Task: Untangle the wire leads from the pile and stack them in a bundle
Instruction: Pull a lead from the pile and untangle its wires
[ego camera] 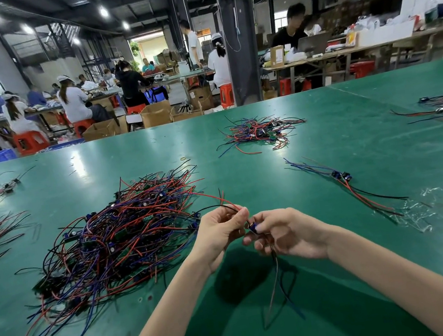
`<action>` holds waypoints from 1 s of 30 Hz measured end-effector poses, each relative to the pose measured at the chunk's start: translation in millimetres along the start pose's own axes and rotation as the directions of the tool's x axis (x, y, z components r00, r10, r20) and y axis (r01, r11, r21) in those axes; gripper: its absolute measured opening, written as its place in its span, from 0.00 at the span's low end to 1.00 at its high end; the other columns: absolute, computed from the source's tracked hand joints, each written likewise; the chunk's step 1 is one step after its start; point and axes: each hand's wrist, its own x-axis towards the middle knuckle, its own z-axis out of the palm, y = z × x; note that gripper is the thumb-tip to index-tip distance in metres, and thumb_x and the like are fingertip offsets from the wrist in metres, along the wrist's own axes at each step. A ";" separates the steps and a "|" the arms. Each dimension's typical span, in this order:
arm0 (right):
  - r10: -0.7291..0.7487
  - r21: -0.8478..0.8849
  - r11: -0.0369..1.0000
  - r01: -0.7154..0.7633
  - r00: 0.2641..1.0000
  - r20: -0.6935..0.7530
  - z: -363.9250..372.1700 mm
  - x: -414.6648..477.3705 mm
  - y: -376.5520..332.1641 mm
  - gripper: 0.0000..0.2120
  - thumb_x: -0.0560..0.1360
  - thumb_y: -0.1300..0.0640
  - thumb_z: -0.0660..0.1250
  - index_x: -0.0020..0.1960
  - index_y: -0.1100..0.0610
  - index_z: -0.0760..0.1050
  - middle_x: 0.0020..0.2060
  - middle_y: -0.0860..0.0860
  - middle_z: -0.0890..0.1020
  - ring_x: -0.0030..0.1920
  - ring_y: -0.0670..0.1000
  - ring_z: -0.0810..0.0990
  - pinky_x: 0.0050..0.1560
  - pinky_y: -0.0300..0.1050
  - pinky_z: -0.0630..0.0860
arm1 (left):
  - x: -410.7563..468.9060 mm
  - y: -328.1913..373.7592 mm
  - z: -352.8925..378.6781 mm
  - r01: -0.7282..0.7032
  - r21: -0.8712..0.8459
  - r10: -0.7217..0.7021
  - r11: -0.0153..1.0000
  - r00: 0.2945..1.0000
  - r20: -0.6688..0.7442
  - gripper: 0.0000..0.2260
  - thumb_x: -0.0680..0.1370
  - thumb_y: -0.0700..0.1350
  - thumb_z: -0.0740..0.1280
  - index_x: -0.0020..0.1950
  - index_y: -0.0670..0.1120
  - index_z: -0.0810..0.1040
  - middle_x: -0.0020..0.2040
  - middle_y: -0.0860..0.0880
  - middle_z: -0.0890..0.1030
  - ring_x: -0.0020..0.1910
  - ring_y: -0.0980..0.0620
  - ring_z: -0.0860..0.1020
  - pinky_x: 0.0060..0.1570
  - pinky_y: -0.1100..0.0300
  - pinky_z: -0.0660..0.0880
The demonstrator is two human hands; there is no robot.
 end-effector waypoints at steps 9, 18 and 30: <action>-0.076 -0.209 0.977 0.043 0.985 -0.153 -1.0 1.6 0.2 0.06 0.78 0.61 0.63 0.44 0.62 0.74 0.30 0.56 0.81 0.24 0.48 0.75 0.24 0.36 0.71 | -3.2 0.2 4.2 -0.022 -0.042 0.023 0.999 1.000 0.021 0.04 0.75 0.33 0.66 0.43 0.40 0.77 0.32 0.48 0.80 0.29 0.55 0.78 0.34 0.65 0.77; -0.100 -0.263 0.964 0.033 0.964 -0.246 0.7 1.9 0.9 0.09 0.78 0.56 0.62 0.42 0.59 0.74 0.24 0.51 0.73 0.22 0.47 0.66 0.22 0.36 0.65 | -5.7 -1.7 10.7 -0.063 -0.033 0.062 0.997 0.998 -0.020 0.04 0.76 0.36 0.67 0.43 0.39 0.81 0.33 0.46 0.80 0.29 0.56 0.77 0.39 0.64 0.78; -0.055 -0.220 0.975 0.004 0.972 -0.230 -1.0 5.1 3.0 0.13 0.78 0.52 0.59 0.45 0.60 0.75 0.24 0.49 0.69 0.23 0.46 0.64 0.23 0.38 0.66 | -7.2 -2.3 13.7 -0.058 -0.069 0.058 0.996 0.998 0.002 0.05 0.72 0.41 0.69 0.43 0.40 0.83 0.31 0.48 0.78 0.29 0.55 0.73 0.39 0.63 0.78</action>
